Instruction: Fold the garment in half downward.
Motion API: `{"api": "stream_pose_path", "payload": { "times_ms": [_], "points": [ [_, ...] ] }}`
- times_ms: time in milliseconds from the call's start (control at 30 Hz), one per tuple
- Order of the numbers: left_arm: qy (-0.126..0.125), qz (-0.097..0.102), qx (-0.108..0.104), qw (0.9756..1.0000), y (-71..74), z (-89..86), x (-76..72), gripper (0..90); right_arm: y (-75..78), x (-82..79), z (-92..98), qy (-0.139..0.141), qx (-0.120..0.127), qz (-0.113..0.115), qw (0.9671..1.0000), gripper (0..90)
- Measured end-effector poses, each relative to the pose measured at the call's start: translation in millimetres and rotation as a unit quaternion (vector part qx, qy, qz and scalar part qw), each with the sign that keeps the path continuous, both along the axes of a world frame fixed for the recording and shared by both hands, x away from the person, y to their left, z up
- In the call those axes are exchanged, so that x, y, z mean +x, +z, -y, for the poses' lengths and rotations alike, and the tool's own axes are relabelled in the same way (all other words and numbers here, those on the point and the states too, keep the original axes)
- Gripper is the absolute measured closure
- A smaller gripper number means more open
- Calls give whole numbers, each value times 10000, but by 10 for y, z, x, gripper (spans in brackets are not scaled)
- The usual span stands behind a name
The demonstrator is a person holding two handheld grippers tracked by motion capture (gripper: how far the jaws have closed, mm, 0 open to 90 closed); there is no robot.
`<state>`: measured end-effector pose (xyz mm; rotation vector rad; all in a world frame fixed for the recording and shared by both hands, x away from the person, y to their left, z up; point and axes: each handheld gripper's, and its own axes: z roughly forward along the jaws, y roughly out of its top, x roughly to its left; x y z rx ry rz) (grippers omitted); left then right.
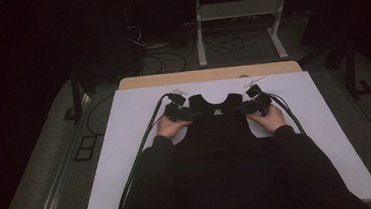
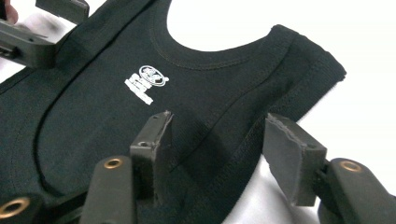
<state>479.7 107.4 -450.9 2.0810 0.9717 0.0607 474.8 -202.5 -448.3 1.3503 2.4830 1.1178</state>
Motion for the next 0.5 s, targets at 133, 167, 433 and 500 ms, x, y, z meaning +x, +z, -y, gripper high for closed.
{"api": "stream_pose_path", "payload": {
  "times_ms": [133,167,433,500],
  "points": [
    [-16,27,-106,9999,-14,22,-16,465,-8,-16,-49,51,-43,91,9999,464],
    [-148,86,50,9998,-8,21,-16,512,-7,-27,-69,65,-82,127,9999,482],
    [-95,57,116,9999,-22,48,-23,785,4,-86,-168,211,-374,268,9987,784],
    [-102,28,109,9999,-21,63,-28,829,3,-94,-191,278,-307,204,9989,815]
  ]
}}
